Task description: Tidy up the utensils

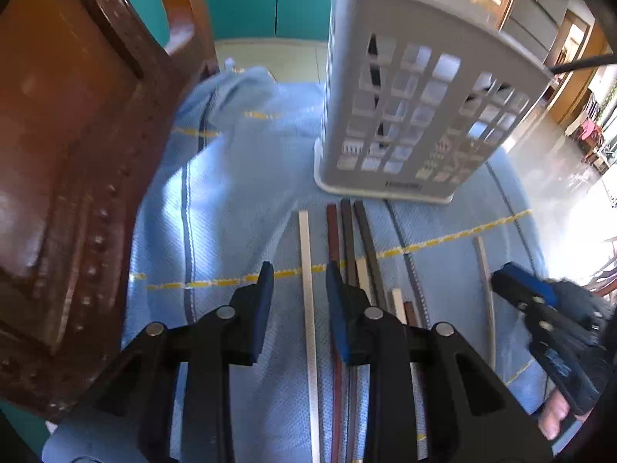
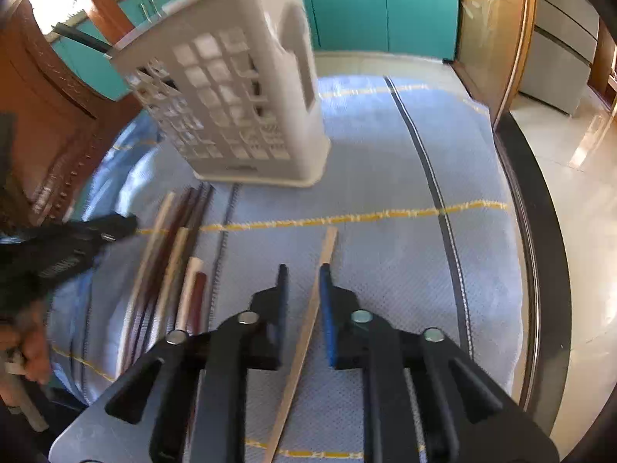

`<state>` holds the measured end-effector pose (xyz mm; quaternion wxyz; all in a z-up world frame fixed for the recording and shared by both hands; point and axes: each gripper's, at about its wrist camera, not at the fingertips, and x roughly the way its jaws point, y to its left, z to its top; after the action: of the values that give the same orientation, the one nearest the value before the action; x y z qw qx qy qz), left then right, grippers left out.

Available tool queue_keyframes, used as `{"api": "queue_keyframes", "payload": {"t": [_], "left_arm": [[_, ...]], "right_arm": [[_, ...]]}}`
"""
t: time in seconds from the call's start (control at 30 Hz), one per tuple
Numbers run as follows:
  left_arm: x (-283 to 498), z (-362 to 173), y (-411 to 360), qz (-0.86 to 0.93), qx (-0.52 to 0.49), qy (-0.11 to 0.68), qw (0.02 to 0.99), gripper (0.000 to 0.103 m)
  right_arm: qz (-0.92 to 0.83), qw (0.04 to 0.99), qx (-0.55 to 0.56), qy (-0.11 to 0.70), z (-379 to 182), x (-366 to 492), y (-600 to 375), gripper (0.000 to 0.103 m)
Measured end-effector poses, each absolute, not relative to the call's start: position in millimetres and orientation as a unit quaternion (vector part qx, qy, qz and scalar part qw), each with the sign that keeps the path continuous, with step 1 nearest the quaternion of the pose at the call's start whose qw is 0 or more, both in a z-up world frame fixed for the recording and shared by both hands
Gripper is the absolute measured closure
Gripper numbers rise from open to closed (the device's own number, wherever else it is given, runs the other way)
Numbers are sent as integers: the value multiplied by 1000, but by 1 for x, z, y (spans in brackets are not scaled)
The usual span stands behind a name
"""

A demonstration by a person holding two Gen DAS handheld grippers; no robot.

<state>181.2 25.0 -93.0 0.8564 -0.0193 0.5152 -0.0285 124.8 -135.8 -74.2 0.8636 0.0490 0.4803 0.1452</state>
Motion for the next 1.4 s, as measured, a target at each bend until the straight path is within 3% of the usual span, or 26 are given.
{"api": "queue_keyframes", "payload": {"t": [0.17,0.5,0.57,0.83,0.97,1.17,1.4], "left_arm": [[183,-105,24,-18,-13,525,851,74],[186,-107,28,-17,-21,527,849,72],[186,-106,28,-18,-20,526,850,71],[183,-108,26,-18,-16,532,846,71],[188,-119,25,-22,-24,548,836,71],[190,-123,20,-19,-12,545,838,70],[188,-122,11,-17,1,541,841,66]], "right_arm": [[230,833,9,503,-79,107,-105,84],[237,815,-43,526,-102,100,-73,84],[229,816,-38,530,-104,100,-74,92],[157,843,-33,514,-101,110,-102,95],[144,849,6,508,-94,117,-122,93],[116,861,28,495,-77,118,-150,83],[111,844,53,522,-94,127,-156,83]]}}
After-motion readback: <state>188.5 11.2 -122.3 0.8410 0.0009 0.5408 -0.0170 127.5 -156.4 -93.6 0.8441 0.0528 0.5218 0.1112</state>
